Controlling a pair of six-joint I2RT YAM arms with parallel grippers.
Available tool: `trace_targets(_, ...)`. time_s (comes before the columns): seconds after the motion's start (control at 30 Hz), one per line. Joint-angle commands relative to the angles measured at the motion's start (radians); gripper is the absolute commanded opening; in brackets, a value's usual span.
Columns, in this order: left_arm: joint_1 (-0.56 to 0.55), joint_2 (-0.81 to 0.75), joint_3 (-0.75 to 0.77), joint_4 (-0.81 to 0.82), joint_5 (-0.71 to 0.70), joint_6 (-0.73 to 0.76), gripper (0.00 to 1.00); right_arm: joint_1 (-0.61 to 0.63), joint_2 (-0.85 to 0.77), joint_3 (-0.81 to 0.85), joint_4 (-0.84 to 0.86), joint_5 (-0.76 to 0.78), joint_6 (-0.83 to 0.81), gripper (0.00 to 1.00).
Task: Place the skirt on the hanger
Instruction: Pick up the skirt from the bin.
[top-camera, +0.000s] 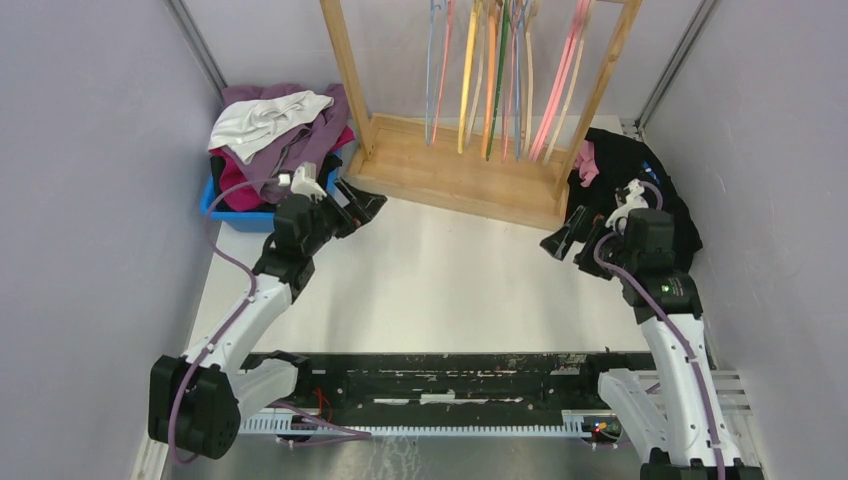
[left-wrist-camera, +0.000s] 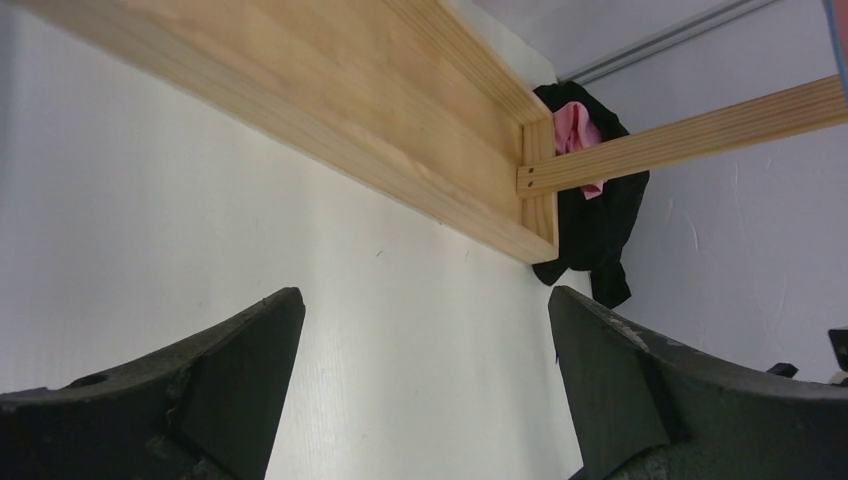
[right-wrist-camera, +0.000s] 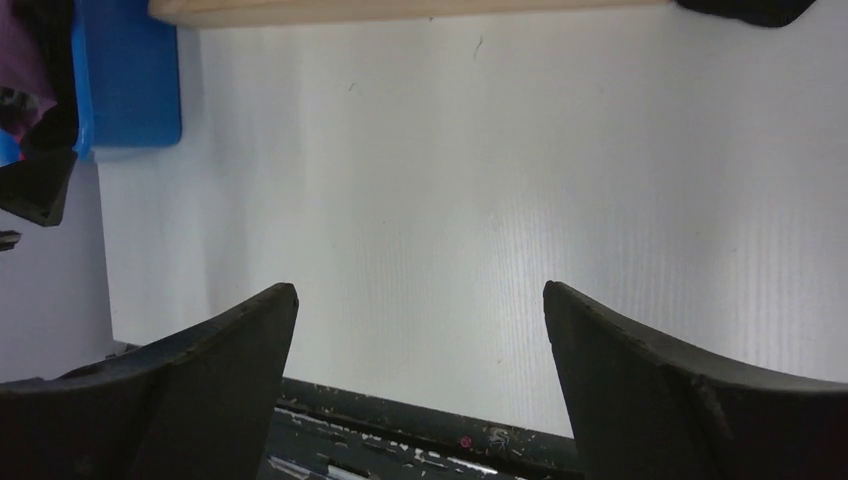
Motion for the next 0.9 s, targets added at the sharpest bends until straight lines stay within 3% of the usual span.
trace_targets(0.0, -0.023, 0.074, 0.169, -0.078, -0.013, 0.143, 0.99, -0.006, 0.105, 0.168, -0.027, 0.231, -0.033, 0.98)
trace_targets(0.17, -0.091, 0.173, 0.286, -0.153, -0.142, 0.236, 0.99, -0.013, 0.259, 0.332, -0.045, 0.414, -0.057, 0.91)
trace_targets(0.33, -0.131, 0.228, 0.3, -0.166, -0.246, 0.259, 0.99, -0.04, 0.344, 0.42, -0.041, 0.588, -0.073, 0.86)
trace_targets(0.43, -0.157, 0.273, 0.322, -0.159, -0.314, 0.277, 0.99, -0.104, 0.412, 0.44, -0.027, 0.618, -0.084, 0.84)
trace_targets(0.67, -0.169, 0.397, 0.384, -0.123, -0.354, 0.322, 0.99, -0.276, 0.611, 0.477, 0.076, 0.399, -0.054, 0.76)
trace_targets(0.8, -0.168, 0.465, 0.427, -0.142, -0.39, 0.357, 0.99, -0.269, 0.678, 0.477, 0.192, 0.193, -0.03, 0.68)
trace_targets(0.87, -0.157, 0.459, 0.434, -0.142, -0.445, 0.378, 0.99, -0.229, 0.674, 0.466, 0.183, 0.183, -0.043, 0.68)
